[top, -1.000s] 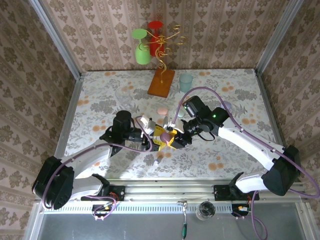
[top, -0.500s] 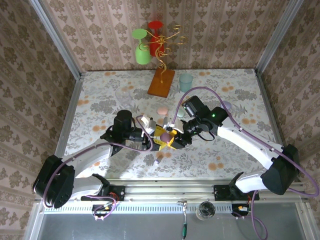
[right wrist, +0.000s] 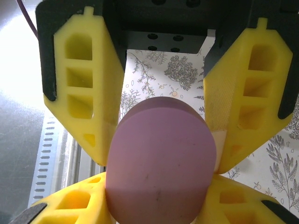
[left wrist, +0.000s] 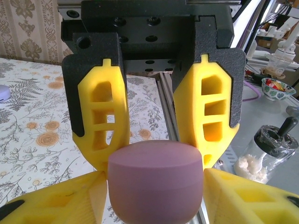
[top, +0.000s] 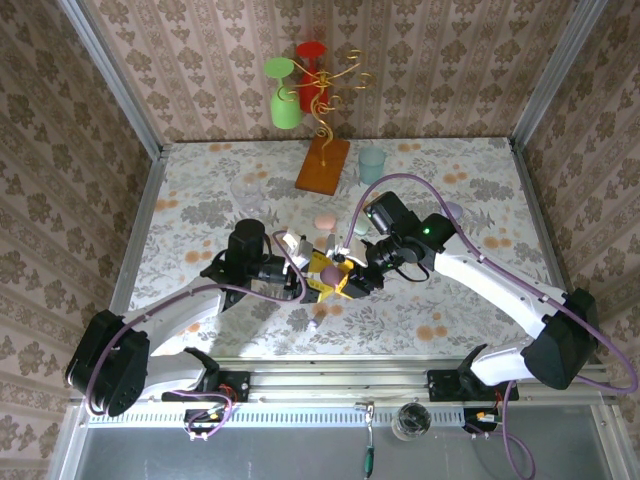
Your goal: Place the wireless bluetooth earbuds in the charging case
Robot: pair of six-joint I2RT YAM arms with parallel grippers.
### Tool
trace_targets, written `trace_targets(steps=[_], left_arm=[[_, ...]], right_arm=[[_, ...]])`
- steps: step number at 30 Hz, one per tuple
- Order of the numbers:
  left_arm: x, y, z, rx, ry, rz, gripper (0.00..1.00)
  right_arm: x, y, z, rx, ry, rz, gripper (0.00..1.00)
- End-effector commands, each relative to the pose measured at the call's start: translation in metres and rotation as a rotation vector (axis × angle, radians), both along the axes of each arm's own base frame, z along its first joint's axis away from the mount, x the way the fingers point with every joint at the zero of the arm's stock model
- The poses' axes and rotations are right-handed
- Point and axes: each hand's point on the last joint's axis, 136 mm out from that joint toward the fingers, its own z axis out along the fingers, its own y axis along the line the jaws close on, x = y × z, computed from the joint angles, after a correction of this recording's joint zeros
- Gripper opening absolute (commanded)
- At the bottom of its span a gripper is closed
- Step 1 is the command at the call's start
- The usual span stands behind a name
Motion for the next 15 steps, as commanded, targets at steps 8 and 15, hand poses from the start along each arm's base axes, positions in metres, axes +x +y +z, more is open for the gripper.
trace_targets(steps=[8, 15], left_arm=[[-0.0027, -0.0024, 0.0054, -0.003, -0.008, -0.039, 0.53], [-0.0027, -0.0031, 0.0032, 0.002, 0.009, -0.05, 0.39]], right_arm=[[-0.0012, 0.0074, 0.0129, 0.038, -0.018, 0.038, 0.23], [0.0027, 0.0081, 0.0035, 0.014, 0.0, 0.03, 0.25]])
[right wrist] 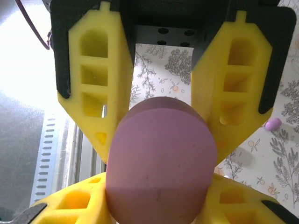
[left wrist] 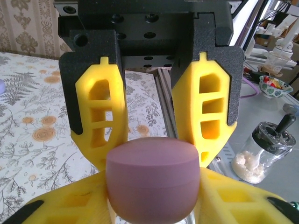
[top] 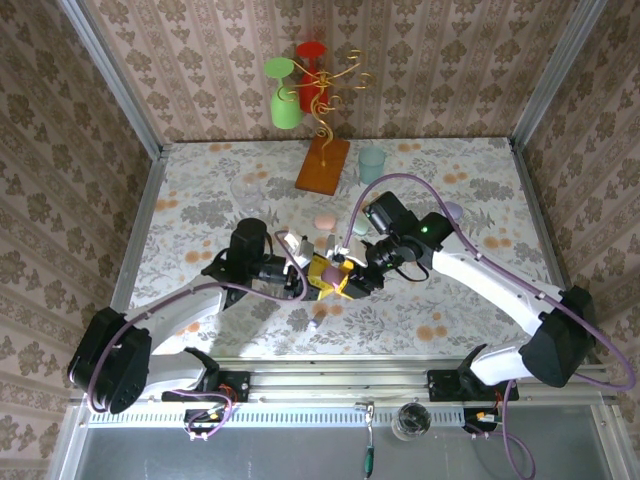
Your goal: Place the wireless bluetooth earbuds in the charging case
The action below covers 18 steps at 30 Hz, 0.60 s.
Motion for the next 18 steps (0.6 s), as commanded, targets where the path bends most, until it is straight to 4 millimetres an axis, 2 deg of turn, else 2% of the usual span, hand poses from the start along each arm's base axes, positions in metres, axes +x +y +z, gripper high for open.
trace_targets(steps=[1, 5, 7, 10, 11, 18], left_arm=[[-0.002, -0.003, 0.01, -0.023, -0.018, -0.039, 0.37], [-0.002, -0.001, 0.011, -0.038, -0.022, -0.035, 0.35], [-0.001, 0.0, 0.013, -0.05, -0.022, -0.031, 0.35], [-0.001, 0.002, 0.016, -0.062, -0.024, -0.029, 0.35], [-0.001, 0.002, 0.016, -0.064, -0.027, -0.028, 0.35], [0.002, 0.005, 0.014, -0.066, -0.03, -0.014, 0.35]], right_arm=[[0.003, 0.01, 0.011, 0.04, -0.027, 0.027, 0.29], [0.009, 0.008, 0.009, 0.049, -0.018, -0.019, 0.54], [0.014, 0.005, 0.006, 0.05, -0.001, -0.049, 0.62], [0.025, 0.0, 0.002, 0.045, 0.01, -0.117, 0.66], [0.025, -0.002, 0.011, 0.064, -0.005, -0.129, 0.67], [0.034, -0.01, 0.019, 0.104, -0.006, -0.192, 0.7]])
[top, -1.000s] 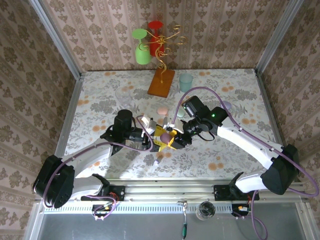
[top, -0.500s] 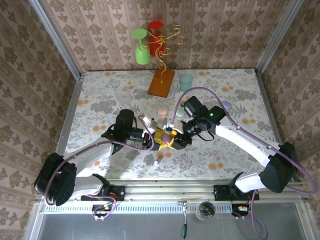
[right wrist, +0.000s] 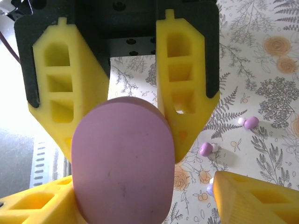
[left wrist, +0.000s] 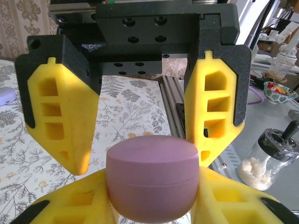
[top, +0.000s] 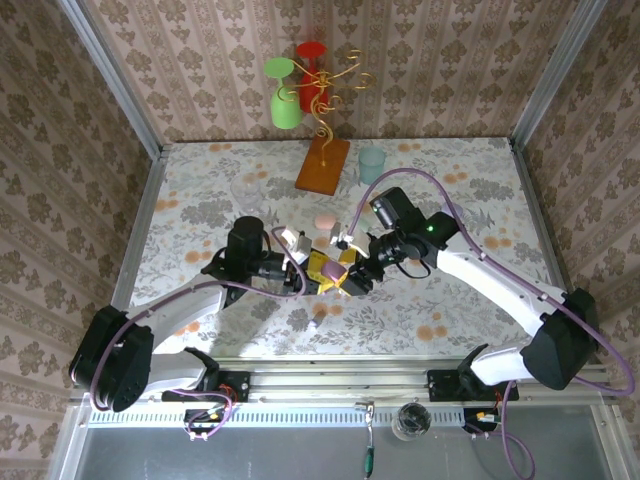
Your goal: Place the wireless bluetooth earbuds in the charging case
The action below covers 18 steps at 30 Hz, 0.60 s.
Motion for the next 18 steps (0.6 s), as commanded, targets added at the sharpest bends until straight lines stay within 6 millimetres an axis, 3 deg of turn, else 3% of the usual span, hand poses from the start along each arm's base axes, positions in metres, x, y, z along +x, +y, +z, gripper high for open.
trace_targets(steps=[1, 12, 18], left_arm=[[-0.008, 0.004, 0.005, -0.029, -0.004, -0.039, 0.35], [-0.006, 0.005, 0.008, -0.045, -0.008, -0.031, 0.35], [-0.004, 0.006, 0.009, -0.058, -0.01, -0.022, 0.35]], right_arm=[[0.01, -0.006, 0.013, 0.049, -0.021, -0.062, 0.7], [0.023, -0.015, 0.024, 0.108, -0.04, -0.142, 0.7], [0.034, -0.018, 0.03, 0.146, -0.072, -0.189, 0.65]])
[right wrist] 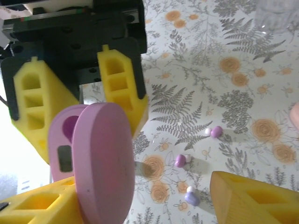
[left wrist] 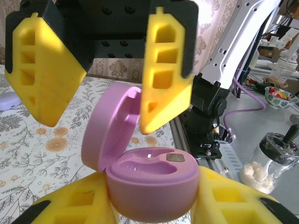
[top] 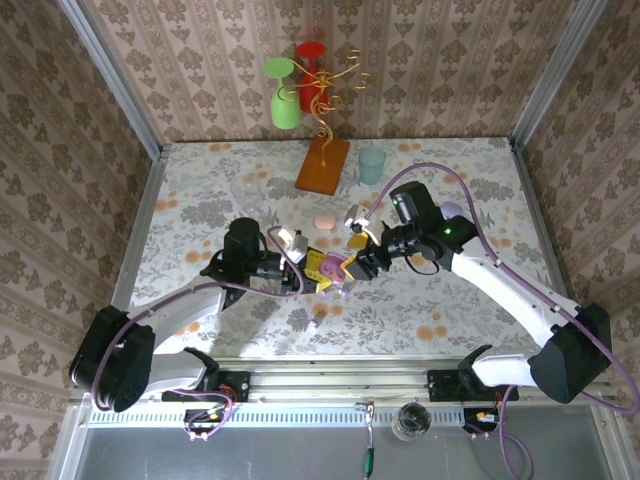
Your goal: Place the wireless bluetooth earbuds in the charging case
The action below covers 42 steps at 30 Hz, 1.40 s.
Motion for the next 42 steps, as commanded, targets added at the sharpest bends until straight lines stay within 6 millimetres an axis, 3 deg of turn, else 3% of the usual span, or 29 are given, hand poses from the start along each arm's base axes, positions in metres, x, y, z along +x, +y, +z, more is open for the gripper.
trace_targets(steps=[1, 6, 16, 27, 35, 42], left_arm=[[-0.006, 0.003, 0.008, -0.037, -0.016, -0.029, 0.35], [-0.001, 0.002, 0.012, -0.053, -0.032, -0.012, 0.35], [0.017, 0.007, 0.019, -0.14, -0.049, 0.083, 0.35], [0.033, 0.012, 0.031, -0.209, -0.093, 0.178, 0.35], [0.037, 0.015, 0.039, -0.236, -0.111, 0.213, 0.35], [0.031, 0.014, 0.045, -0.251, -0.095, 0.174, 0.35]], right_arm=[[0.004, -0.001, 0.012, 0.039, -0.035, -0.026, 0.64], [-0.006, 0.005, 0.012, 0.054, -0.009, 0.029, 0.63], [-0.009, 0.0, 0.039, 0.143, -0.118, 0.01, 0.85], [0.009, -0.005, 0.052, 0.209, -0.2, -0.098, 0.88], [0.026, -0.011, 0.061, 0.268, -0.219, -0.203, 0.84], [0.015, 0.013, 0.063, 0.285, -0.185, -0.05, 0.64]])
